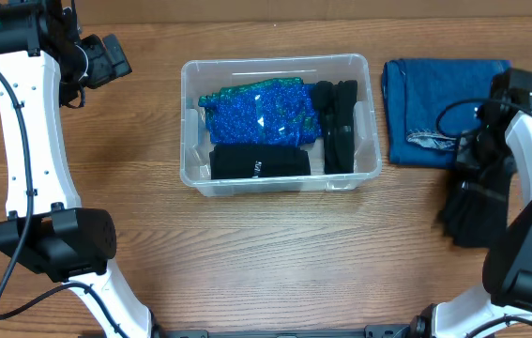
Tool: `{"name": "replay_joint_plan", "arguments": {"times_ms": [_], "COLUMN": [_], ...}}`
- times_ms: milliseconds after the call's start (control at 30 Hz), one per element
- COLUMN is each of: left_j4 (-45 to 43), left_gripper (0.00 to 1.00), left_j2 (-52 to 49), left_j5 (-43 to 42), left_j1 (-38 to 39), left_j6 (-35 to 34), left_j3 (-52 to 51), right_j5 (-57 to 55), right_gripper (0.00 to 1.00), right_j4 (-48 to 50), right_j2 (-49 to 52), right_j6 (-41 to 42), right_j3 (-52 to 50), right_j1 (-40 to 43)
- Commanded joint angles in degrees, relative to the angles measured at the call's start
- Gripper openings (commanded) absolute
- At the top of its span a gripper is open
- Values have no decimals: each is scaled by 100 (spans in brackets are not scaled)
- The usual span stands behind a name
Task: Pack container
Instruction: 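Grasp the black garment on the right with the right gripper, then place the black garment into the container and press it down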
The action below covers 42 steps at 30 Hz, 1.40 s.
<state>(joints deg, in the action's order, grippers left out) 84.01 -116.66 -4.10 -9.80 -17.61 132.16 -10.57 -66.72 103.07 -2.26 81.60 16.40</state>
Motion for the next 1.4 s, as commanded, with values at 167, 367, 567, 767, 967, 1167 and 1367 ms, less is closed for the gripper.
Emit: {"name": "replay_joint_plan", "arguments": {"times_ms": [167,367,567,767,967,1167,1367], "left_j4": [-22,-20,-22,-22,-22,-20,-20], "left_gripper": [100,100,100,100,100,100,100], "left_j2": [9,9,9,9,9,9,9], "left_j5": [2,2,2,2,4,2,2], "left_j1": [-15,-15,-15,-15,-15,-15,-15], "left_j6": [46,48,46,48,46,46,46], "left_j3": [107,105,107,107,107,105,107], "right_j5": [577,1279,1172,435,245,243,251], "right_gripper": [4,4,4,4,4,4,4], "right_j4": [-140,-146,201,820,1429,1834,2485], "right_j2": [-1093,-1998,-2531,-2575,-2155,-973,-367], "right_j6": [-17,-662,-2009,-3687,-4924,-5204,-5366], "right_j3": [282,501,1235,1298,1296,1296,1296], "right_j1": [-28,-105,-1217,-3355,-5025,-5160,-5182]}}
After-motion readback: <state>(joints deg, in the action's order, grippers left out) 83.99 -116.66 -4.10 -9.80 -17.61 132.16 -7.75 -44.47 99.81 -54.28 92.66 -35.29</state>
